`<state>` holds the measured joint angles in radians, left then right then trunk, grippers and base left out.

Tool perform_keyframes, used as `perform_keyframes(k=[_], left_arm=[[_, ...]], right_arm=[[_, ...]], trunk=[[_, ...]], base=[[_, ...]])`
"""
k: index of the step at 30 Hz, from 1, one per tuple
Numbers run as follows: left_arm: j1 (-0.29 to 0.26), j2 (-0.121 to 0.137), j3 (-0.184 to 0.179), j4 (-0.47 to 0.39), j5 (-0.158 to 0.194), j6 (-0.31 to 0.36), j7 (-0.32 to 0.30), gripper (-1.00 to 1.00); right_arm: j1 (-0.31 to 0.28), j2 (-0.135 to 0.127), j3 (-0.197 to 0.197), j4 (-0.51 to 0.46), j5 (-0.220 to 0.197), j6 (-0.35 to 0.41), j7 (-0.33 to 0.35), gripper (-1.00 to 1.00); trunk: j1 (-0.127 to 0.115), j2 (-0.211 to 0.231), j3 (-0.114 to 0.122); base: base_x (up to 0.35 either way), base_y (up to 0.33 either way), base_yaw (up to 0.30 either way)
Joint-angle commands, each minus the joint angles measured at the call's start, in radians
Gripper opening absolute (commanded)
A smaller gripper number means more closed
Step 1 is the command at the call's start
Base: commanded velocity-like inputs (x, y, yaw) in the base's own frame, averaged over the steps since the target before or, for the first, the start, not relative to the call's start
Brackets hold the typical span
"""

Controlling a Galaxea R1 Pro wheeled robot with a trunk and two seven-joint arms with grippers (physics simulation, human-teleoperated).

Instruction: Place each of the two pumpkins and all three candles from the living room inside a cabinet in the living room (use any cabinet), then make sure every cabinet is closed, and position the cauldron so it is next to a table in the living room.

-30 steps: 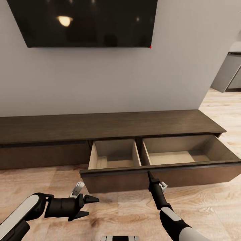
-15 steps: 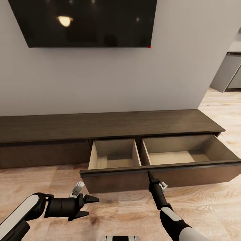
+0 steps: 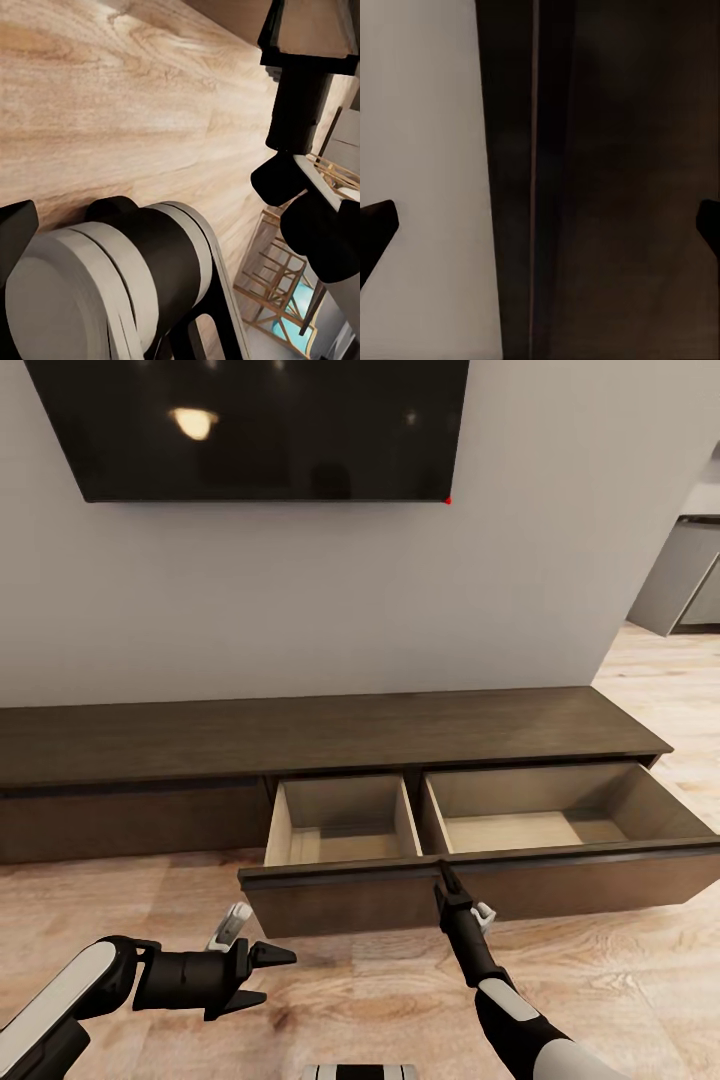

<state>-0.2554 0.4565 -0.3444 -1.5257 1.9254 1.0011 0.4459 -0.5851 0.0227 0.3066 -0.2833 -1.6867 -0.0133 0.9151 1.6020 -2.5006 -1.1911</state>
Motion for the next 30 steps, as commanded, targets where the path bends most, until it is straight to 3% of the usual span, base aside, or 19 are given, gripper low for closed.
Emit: perform_keyframes(k=[1,17,22,30], left_arm=[[-0.001,0.001,-0.002,-0.001,0.011,-0.001,0.010,1.00],[-0.001,0.001,0.000,0.001,0.011,0.000,0.010,1.00],[-0.001,0.002,0.010,0.003,0.011,-0.001,0.010,1.00],[-0.001,0.001,0.011,0.009,-0.004,-0.005,0.018,1.00]], right_arm=[[-0.001,-0.001,0.008,0.001,-0.011,-0.001,0.004,1.00],[-0.001,-0.001,0.008,0.001,-0.012,0.005,0.001,1.00],[-0.001,0.000,0.009,0.001,-0.008,0.125,-0.009,1.00],[-0.001,0.001,0.014,0.001,-0.007,0.235,-0.022,1.00]], trunk=[[0.000,0.000,-0.001],[0.000,0.000,-0.001],[0.000,0.000,-0.001],[0.000,0.000,-0.001]], base=[[-0.044,0.000,0.000],[-0.165,0.000,0.000],[-0.176,0.000,0.000],[-0.098,0.000,0.000]])
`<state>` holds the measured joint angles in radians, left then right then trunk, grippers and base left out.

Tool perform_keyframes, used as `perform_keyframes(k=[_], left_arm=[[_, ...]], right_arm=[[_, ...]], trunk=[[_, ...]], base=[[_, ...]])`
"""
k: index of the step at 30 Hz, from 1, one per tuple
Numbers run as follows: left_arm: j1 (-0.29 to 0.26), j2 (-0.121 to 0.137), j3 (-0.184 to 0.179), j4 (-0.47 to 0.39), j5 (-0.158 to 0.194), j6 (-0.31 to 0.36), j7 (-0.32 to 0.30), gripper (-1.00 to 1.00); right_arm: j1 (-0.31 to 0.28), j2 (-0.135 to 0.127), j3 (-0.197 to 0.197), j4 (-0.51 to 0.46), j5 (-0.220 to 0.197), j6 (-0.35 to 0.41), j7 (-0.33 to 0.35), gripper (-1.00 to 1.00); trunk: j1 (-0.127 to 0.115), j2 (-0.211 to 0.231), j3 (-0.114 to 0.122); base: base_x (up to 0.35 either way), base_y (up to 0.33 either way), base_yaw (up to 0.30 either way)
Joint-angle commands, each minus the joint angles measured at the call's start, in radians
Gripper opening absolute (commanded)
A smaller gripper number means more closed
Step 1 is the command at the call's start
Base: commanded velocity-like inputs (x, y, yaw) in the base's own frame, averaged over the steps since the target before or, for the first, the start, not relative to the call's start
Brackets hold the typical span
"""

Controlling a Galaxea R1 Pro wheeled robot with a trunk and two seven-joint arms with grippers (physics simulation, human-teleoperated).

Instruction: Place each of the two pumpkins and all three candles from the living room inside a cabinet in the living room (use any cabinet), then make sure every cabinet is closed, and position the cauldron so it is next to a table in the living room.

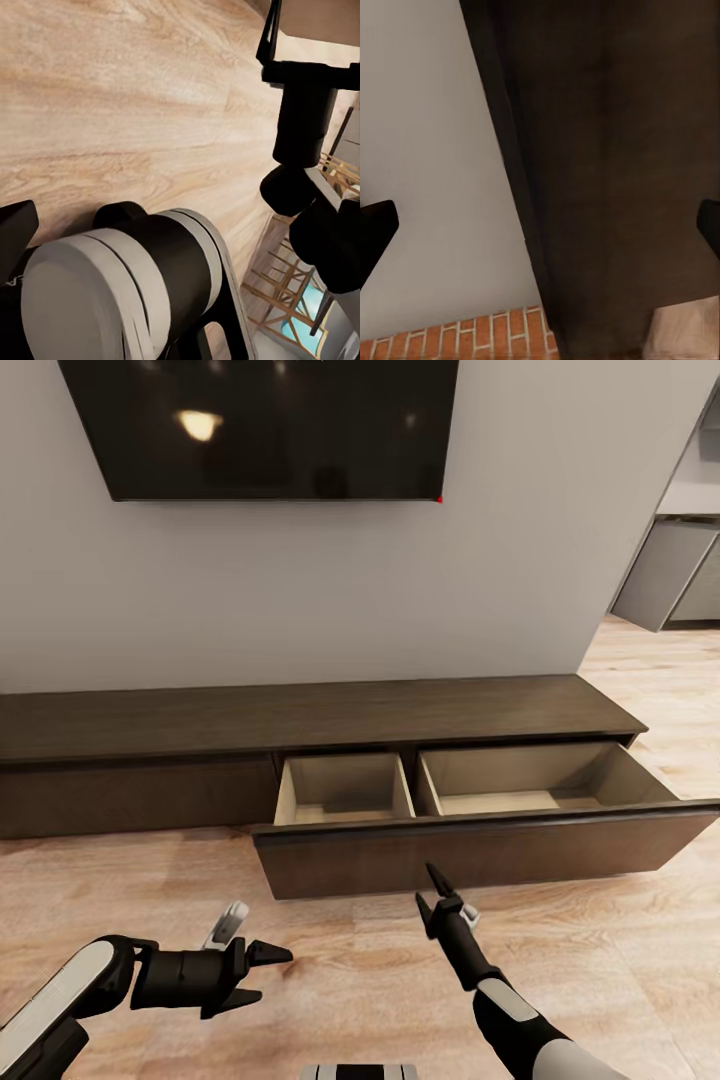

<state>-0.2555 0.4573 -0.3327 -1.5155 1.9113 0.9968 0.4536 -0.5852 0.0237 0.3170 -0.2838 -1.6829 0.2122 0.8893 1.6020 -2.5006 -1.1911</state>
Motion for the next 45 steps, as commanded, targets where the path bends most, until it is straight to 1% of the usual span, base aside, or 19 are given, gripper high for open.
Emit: perform_keyframes(k=[1,2,4,6,8,9,11,13,14,15,16,18,19,20,22,25,28,34,45], left_arm=[[-0.001,0.001,0.000,-0.001,0.009,-0.001,0.011,1.00],[-0.001,0.002,0.005,-0.002,0.009,-0.002,0.012,1.00],[-0.002,0.001,0.031,-0.005,0.011,-0.002,0.012,1.00],[-0.002,0.001,0.058,-0.009,0.012,-0.003,0.013,1.00],[-0.002,0.002,0.074,-0.009,0.009,-0.003,0.015,1.00],[-0.002,0.002,0.076,-0.009,0.009,-0.003,0.016,1.00],[-0.002,0.004,0.083,-0.009,0.007,-0.003,0.018,1.00],[-0.002,0.005,0.085,-0.010,0.006,-0.003,0.022,1.00],[-0.002,0.005,0.086,-0.009,0.006,-0.003,0.026,1.00],[-0.002,0.006,0.086,-0.009,0.006,-0.003,0.032,1.00],[-0.002,0.006,0.087,-0.010,0.006,-0.003,0.048,1.00],[-0.003,0.007,0.087,-0.010,0.006,-0.002,0.071,1.00],[-0.004,0.007,0.087,-0.010,0.006,-0.002,0.094,1.00],[-0.004,0.007,0.087,-0.010,0.006,-0.002,0.116,1.00],[-0.005,0.007,0.087,-0.011,0.006,-0.002,0.154,1.00],[-0.007,0.006,0.087,-0.011,0.006,-0.003,0.187,1.00],[-0.009,0.006,0.086,-0.011,0.005,-0.003,0.201,1.00],[-0.010,0.001,0.086,-0.012,0.004,-0.003,0.250,1.00],[-0.010,-0.006,0.084,-0.012,0.004,-0.003,0.260,1.00]], right_arm=[[-0.001,-0.001,0.004,0.001,-0.011,0.028,-0.001,1.00],[-0.001,-0.002,0.003,0.002,-0.011,0.041,-0.011,1.00],[-0.001,-0.002,0.003,0.005,-0.011,0.067,-0.044,1.00],[-0.001,-0.003,0.002,0.006,-0.011,0.098,-0.081,1.00],[-0.001,-0.003,0.003,0.007,-0.011,0.133,-0.129,1.00],[-0.001,-0.003,0.003,0.007,-0.011,0.139,-0.140,1.00],[-0.001,-0.004,0.004,0.007,-0.010,0.165,-0.188,1.00],[0.002,-0.010,0.020,0.010,-0.002,0.204,-0.223,1.00],[0.003,-0.018,0.037,0.019,0.015,0.227,-0.233,1.00],[0.004,-0.027,0.058,0.032,0.041,0.248,-0.240,1.00],[0.005,-0.036,0.088,0.060,0.090,0.269,-0.246,1.00],[0.005,-0.043,0.112,0.095,0.157,0.282,-0.249,1.00],[0.005,-0.045,0.116,0.103,0.175,0.284,-0.249,1.00],[0.005,-0.049,0.121,0.115,0.204,0.286,-0.249,1.00],[0.005,-0.056,0.127,0.129,0.247,0.289,-0.248,1.00],[0.006,-0.062,0.130,0.141,0.279,0.290,-0.242,1.00],[0.007,-0.070,0.130,0.179,0.287,0.292,-0.237,1.00],[0.007,-0.078,0.130,0.191,0.289,0.292,-0.236,1.00],[0.007,-0.080,0.130,0.193,0.289,0.295,-0.231,1.00]], trunk=[[0.000,0.000,-0.001],[0.000,0.000,-0.001],[0.000,0.000,-0.001],[0.000,0.000,-0.001],[0.000,0.000,-0.001],[0.000,0.000,-0.001],[-0.001,0.000,0.007],[-0.002,0.001,0.015],[-0.006,0.008,0.018],[-0.010,0.015,0.021],[-0.014,0.022,0.024],[-0.021,0.036,0.030],[-0.025,0.043,0.033],[-0.029,0.050,0.037],[-0.037,0.064,0.043],[-0.048,0.085,0.052],[-0.060,0.106,0.062],[-0.083,0.148,0.080],[-0.125,0.225,0.115]], base=[[-0.010,0.000,0.000],[-0.007,0.000,0.000],[-0.003,0.000,0.000],[-0.001,0.000,0.000],[0.000,0.000,0.000],[0.000,0.000,0.000],[0.000,0.000,0.000],[0.000,0.000,0.000],[0.000,0.000,0.000],[0.000,0.000,0.000],[0.000,0.000,0.000],[0.000,0.000,0.000],[0.000,0.000,0.000],[0.000,0.000,0.000],[0.000,0.000,0.000],[0.000,0.000,0.000],[0.000,0.000,0.000],[0.000,0.000,0.000],[0.000,0.000,0.000]])
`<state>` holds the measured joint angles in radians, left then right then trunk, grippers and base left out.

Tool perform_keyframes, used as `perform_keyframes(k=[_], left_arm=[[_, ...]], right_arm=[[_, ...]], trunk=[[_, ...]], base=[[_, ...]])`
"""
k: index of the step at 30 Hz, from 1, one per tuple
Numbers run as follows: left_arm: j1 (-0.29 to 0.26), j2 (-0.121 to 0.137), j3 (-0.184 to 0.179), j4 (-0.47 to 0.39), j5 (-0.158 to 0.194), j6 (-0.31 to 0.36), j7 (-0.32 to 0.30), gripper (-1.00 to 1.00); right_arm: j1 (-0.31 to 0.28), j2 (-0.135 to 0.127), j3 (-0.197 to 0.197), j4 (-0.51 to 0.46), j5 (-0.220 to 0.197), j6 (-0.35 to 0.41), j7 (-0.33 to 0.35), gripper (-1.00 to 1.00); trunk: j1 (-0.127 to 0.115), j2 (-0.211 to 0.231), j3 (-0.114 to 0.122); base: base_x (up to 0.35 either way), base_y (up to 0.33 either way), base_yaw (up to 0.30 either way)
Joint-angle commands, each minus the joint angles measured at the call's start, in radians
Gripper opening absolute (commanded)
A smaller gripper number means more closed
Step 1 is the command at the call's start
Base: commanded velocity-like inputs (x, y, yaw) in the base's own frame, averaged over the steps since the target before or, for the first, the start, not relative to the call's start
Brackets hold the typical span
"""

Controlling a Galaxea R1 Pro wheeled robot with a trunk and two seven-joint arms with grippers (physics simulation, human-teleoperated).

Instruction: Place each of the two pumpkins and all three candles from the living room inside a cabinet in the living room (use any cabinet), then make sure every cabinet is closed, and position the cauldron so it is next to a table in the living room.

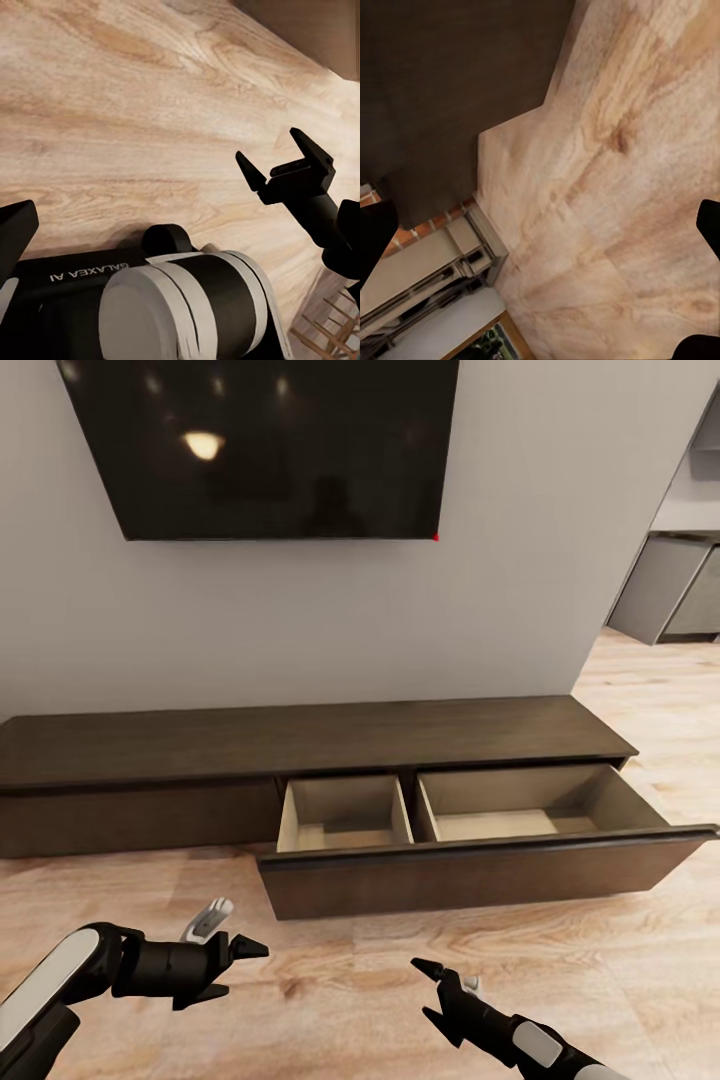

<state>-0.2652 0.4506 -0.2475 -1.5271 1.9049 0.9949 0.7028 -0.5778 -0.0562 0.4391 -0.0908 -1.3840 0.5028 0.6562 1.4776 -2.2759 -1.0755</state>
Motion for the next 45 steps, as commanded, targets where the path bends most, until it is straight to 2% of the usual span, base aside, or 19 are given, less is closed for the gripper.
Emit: perform_keyframes(k=[1,45], left_arm=[[-0.001,0.001,-0.001,-0.001,0.010,-0.001,0.010,1.00],[0.000,0.010,0.002,0.013,0.010,-0.002,0.013,1.00]], right_arm=[[-0.001,-0.001,0.008,0.000,-0.010,0.005,0.005,1.00],[-0.001,-0.001,0.009,0.005,-0.010,-0.010,0.013,1.00]], trunk=[[-0.004,0.007,0.002],[-0.173,0.315,0.140]], base=[[0.000,0.000,0.000],[-0.003,0.000,0.000]])
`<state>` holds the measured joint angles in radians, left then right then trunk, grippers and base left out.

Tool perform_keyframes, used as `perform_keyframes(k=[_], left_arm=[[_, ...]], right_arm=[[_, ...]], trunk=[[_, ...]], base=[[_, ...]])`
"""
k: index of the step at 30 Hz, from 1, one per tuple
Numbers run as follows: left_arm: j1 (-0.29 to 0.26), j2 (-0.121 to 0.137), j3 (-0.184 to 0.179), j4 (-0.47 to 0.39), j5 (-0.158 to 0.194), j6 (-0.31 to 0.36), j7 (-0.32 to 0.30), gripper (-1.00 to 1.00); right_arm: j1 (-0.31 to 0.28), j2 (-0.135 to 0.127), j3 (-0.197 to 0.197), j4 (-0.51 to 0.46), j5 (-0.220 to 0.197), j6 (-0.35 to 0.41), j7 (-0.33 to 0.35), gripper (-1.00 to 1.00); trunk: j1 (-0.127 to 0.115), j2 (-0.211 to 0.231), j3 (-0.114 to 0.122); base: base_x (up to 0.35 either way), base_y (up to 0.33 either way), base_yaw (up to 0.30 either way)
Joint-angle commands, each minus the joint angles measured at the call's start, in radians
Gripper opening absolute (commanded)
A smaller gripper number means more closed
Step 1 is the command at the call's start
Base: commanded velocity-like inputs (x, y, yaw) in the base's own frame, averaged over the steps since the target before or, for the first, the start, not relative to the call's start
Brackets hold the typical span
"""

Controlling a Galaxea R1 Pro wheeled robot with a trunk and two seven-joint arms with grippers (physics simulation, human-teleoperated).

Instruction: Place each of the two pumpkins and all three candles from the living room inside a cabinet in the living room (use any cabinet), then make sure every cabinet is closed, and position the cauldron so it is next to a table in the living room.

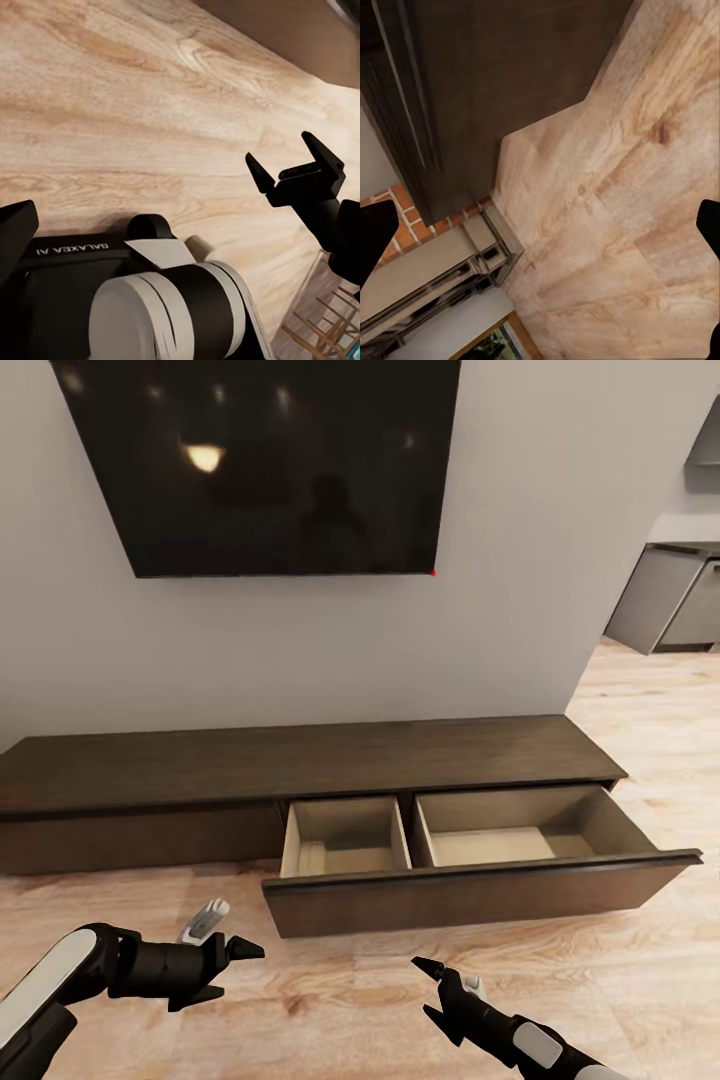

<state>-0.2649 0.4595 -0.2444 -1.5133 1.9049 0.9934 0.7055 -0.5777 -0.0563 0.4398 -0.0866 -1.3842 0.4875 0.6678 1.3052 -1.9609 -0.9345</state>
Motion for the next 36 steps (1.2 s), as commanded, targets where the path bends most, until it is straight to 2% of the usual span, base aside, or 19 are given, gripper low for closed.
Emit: perform_keyframes(k=[1,15,20,36], left_arm=[[-0.001,0.001,-0.001,-0.001,0.010,-0.001,0.010,1.00],[-0.001,0.001,-0.001,-0.002,0.011,-0.001,0.009,1.00],[-0.001,0.000,-0.001,-0.002,0.012,-0.001,0.009,1.00],[0.000,-0.001,-0.001,-0.005,0.012,-0.001,0.009,1.00]], right_arm=[[-0.001,0.000,0.008,0.000,-0.010,0.004,0.001,1.00],[-0.001,-0.013,0.008,0.001,-0.012,-0.017,0.005,1.00],[-0.001,-0.025,0.008,0.000,-0.012,-0.018,0.006,1.00],[0.000,-0.028,0.008,0.001,-0.012,-0.053,0.006,1.00]], trunk=[[-0.004,0.007,0.002],[-0.058,0.105,0.036],[-0.077,0.140,0.047],[-0.138,0.252,0.081]], base=[[-0.150,0.015,0.000],[-0.245,0.070,-0.168],[-0.036,0.005,-0.223],[-0.001,0.000,-0.224]])
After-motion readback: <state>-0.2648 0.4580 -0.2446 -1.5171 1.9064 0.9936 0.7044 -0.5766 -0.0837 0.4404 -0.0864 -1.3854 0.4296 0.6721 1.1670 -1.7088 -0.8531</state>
